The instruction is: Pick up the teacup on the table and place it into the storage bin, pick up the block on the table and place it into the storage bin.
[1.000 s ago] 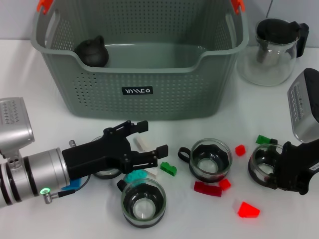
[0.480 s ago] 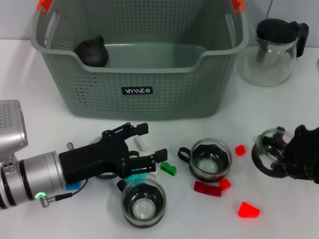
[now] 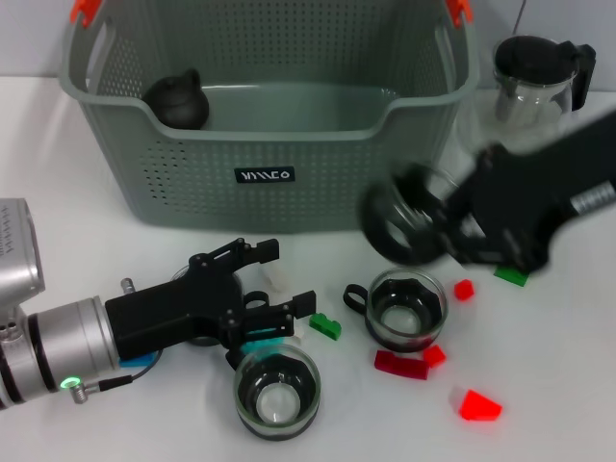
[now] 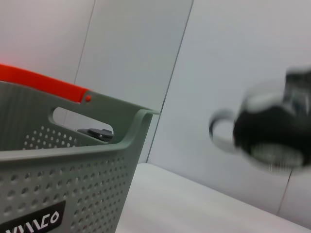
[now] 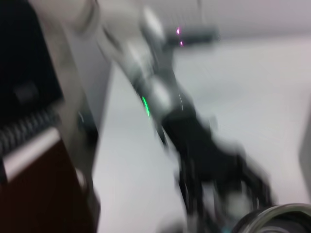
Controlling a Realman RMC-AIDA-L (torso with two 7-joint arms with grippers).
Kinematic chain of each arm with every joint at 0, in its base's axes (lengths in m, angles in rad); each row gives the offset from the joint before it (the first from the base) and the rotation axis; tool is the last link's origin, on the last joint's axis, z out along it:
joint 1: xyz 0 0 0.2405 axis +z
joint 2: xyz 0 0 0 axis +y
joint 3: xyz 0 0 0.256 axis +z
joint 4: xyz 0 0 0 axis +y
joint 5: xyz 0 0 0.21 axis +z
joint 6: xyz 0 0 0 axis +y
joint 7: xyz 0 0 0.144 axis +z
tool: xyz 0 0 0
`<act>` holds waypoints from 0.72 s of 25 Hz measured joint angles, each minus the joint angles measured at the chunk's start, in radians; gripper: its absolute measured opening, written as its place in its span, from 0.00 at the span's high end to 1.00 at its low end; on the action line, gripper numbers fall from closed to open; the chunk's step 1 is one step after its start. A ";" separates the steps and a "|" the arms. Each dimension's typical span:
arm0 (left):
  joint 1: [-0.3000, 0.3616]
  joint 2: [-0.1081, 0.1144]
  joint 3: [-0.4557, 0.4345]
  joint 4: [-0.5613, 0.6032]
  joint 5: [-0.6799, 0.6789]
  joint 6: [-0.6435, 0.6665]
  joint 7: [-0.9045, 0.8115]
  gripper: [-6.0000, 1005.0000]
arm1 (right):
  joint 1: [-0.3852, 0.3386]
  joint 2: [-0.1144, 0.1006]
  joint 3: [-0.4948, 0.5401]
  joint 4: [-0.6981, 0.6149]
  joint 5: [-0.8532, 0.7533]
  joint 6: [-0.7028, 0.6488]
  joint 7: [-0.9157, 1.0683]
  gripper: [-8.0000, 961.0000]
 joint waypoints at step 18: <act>-0.004 -0.002 -0.001 -0.005 0.000 -0.009 0.000 0.07 | 0.415 -0.035 0.029 0.657 -0.143 0.854 -0.091 0.93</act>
